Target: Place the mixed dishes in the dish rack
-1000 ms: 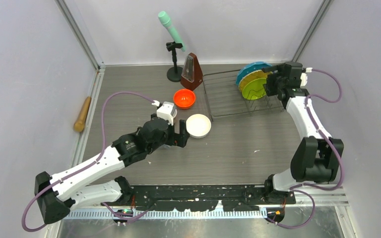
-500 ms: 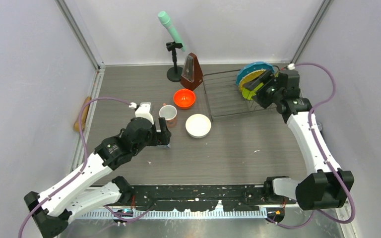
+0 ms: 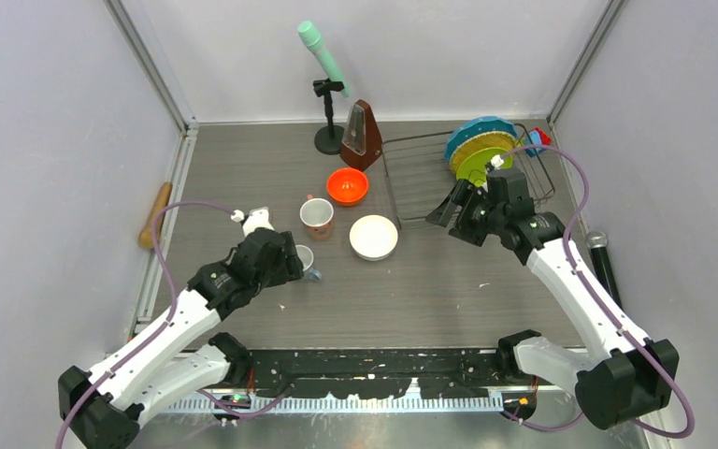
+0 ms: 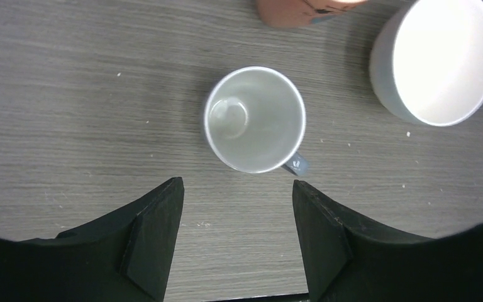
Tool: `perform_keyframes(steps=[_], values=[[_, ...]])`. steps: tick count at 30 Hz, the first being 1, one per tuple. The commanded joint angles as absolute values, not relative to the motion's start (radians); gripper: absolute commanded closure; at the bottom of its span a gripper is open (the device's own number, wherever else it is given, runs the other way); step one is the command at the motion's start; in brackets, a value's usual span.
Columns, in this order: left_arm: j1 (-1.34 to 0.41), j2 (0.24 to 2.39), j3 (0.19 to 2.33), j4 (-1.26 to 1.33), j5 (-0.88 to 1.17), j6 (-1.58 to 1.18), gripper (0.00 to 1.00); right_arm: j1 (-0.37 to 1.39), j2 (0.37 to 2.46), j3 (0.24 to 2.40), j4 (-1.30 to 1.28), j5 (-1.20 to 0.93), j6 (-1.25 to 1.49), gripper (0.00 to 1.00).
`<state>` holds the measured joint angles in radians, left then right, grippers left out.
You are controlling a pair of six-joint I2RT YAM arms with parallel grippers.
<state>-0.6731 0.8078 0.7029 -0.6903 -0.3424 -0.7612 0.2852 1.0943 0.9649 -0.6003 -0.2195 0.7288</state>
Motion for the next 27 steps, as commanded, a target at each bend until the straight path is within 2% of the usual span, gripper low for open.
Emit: perform_keyframes(steps=[1,13,17,22,27], values=[[-0.615,0.839,0.679,-0.625,-0.299,-0.848,0.34,0.303,1.04,0.945,-0.569,-0.25,0.695,0.28],[-0.499,0.961,0.638,-0.498,-0.183,-0.864,0.34,0.341,1.084,0.961,-0.58,-0.25,0.658,0.29],[-0.497,0.992,0.651,-0.497,-0.202,-0.862,0.34,0.45,1.13,0.963,-0.597,-0.053,0.74,0.3],[-0.497,0.966,0.686,-0.521,-0.204,-0.795,0.28,0.603,1.159,0.89,-0.482,0.205,0.888,0.3],[-0.497,0.921,0.754,-0.58,-0.181,-0.744,0.24,0.689,1.249,0.867,-0.382,0.328,0.973,0.3]])
